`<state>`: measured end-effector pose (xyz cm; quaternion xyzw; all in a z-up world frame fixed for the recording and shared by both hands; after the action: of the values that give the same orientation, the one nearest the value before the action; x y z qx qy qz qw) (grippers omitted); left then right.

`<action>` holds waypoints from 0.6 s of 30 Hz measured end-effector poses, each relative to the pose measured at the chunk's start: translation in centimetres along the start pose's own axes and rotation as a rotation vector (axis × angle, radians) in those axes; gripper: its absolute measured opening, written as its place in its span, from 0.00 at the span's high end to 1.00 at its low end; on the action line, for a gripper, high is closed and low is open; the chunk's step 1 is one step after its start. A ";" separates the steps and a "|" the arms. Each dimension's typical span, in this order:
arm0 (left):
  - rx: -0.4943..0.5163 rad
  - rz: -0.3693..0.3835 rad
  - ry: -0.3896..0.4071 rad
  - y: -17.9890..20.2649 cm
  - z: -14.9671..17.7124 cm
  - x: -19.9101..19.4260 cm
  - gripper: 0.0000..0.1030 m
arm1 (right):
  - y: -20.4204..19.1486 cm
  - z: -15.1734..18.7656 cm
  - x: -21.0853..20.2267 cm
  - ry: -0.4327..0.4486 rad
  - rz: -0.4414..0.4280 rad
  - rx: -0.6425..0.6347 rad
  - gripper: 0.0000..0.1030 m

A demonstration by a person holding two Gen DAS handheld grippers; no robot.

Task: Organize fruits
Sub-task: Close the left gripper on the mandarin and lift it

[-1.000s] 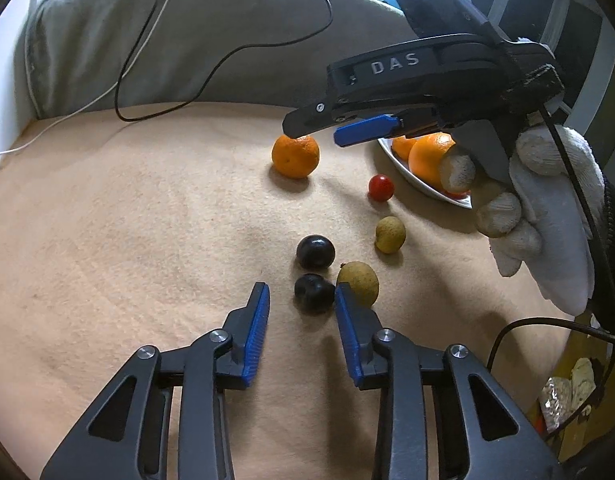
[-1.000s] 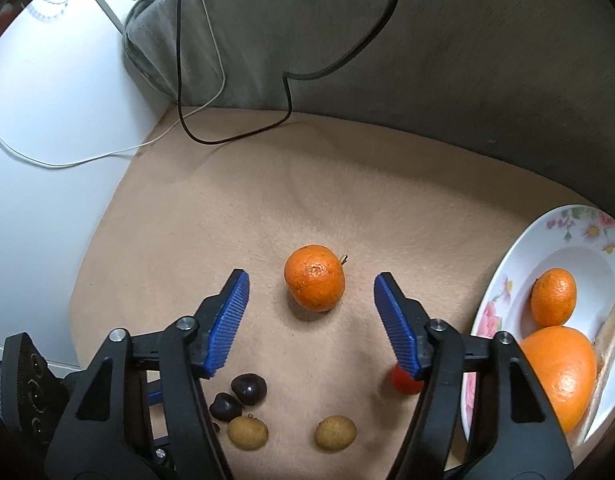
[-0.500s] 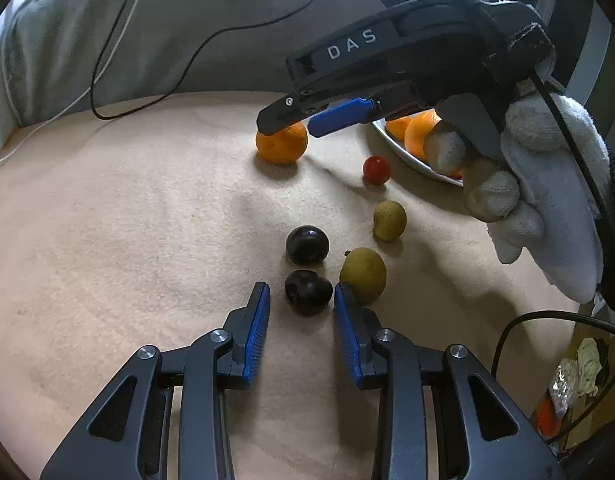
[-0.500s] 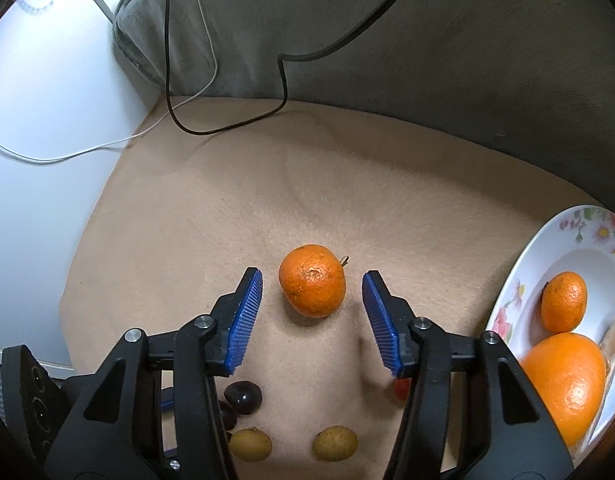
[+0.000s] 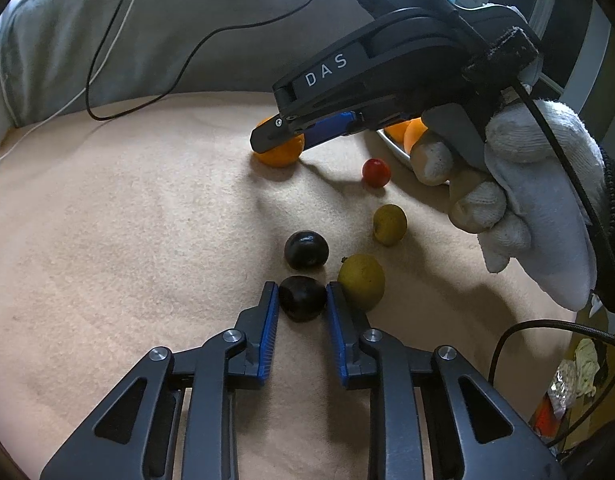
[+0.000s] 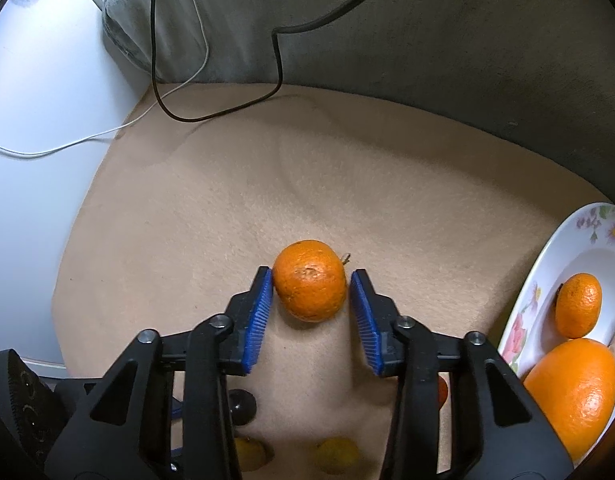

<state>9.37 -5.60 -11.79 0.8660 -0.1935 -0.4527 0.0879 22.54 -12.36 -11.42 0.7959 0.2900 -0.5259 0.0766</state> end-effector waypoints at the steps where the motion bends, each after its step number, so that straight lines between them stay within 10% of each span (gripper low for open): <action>1: 0.000 0.000 0.001 0.1 0.1 -0.2 0.79 | -0.1 0.0 0.0 0.000 0.003 -0.001 0.63; 18: -0.039 -0.008 0.048 -1.2 0.0 -2.5 0.79 | 0.1 1.2 -3.4 0.061 -0.009 0.002 0.64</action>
<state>8.41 -3.49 -10.27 0.8755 -0.1789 -0.4357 0.1075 20.68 -14.22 -8.97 0.8103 0.2954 -0.5021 0.0645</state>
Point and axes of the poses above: each gripper's, at about its wrist camera, not at the fingertips, and x roughly the way its jaws point, y to its right, z to its underside, the point moved 1 cm from there along x, roughly the way its jaws point, and after that the axes turned 9 degrees about -x, right-handed, at the moved point
